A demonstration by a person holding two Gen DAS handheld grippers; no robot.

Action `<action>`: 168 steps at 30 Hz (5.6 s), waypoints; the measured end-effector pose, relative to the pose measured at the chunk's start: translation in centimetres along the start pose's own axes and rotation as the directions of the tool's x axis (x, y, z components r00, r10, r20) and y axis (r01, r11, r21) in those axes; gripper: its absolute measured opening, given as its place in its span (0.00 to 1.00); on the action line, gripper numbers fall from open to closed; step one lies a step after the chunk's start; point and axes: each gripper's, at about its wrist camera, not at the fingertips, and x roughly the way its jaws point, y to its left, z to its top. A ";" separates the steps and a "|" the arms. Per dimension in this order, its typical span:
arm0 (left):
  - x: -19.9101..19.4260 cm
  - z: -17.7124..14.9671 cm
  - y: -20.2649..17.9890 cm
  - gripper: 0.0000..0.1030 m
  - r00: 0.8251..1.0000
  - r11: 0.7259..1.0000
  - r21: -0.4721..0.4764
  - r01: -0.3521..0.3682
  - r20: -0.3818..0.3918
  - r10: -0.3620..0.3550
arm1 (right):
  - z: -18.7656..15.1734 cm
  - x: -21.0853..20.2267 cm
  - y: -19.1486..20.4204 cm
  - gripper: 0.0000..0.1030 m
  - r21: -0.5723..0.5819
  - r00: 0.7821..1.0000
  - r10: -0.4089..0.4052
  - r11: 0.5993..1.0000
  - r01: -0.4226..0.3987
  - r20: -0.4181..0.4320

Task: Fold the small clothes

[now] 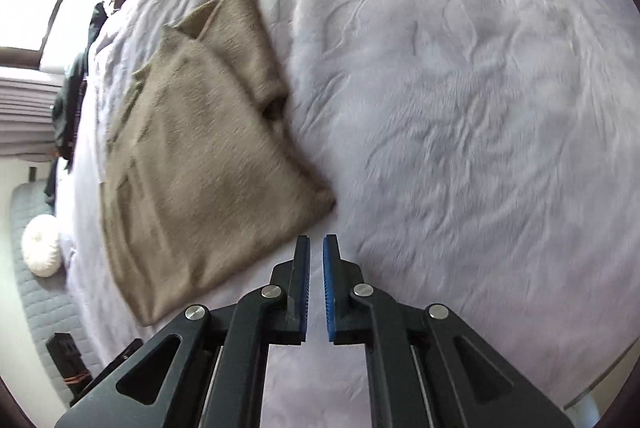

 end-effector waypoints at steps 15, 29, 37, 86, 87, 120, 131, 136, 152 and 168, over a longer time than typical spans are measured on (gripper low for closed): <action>-2.2 -3.0 -3.1 0.21 1.000 0.999 0.013 -0.030 -0.006 0.030 | -4.6 -1.8 5.8 0.07 -0.152 0.997 0.057 0.986 -0.064 -0.051; -4.2 -2.9 -1.7 1.00 0.974 0.980 -0.034 -0.197 0.110 0.200 | -7.4 -2.6 10.2 0.87 -0.218 0.997 0.071 0.973 -0.078 -0.038; -4.0 -2.2 0.1 1.00 0.982 0.985 -0.074 -0.153 0.099 0.160 | -9.5 -2.6 14.0 0.87 -0.303 0.996 0.060 0.950 -0.075 -0.060; 3.2 10.1 10.0 1.00 0.901 0.870 -0.236 0.433 0.072 -0.429 | -8.4 16.8 20.5 0.08 0.185 0.712 0.693 0.719 -0.669 -0.118; 3.7 10.7 9.9 1.00 0.889 0.857 -0.244 0.454 0.068 -0.452 | -8.2 16.4 20.8 0.08 0.176 0.703 0.701 0.712 -0.680 -0.120; 5.6 15.4 -1.3 0.29 0.978 0.981 0.039 0.188 0.080 -0.191 | 1.6 7.7 17.2 0.14 -0.287 0.948 0.289 0.904 -0.316 -0.133; 1.6 16.5 -11.4 0.29 0.979 0.965 0.261 0.022 0.192 -0.074 | 2.8 14.5 16.3 0.06 -0.389 0.973 0.151 0.897 -0.209 -0.175; 0.9 16.8 -19.3 0.29 0.983 0.896 0.443 -0.034 0.177 -0.050 | 5.1 10.9 11.8 0.07 -0.227 0.925 0.335 0.901 -0.370 -0.179; 6.6 12.5 -30.9 0.73 0.988 0.757 0.648 -0.082 0.152 -0.023 | 8.9 8.7 -2.9 0.14 0.192 0.769 0.640 0.755 -0.627 -0.005; 2.9 15.2 -22.1 0.73 0.941 0.920 0.329 -0.214 0.322 0.104 | 9.7 10.0 -4.1 0.67 0.328 0.592 0.803 0.543 -0.773 0.066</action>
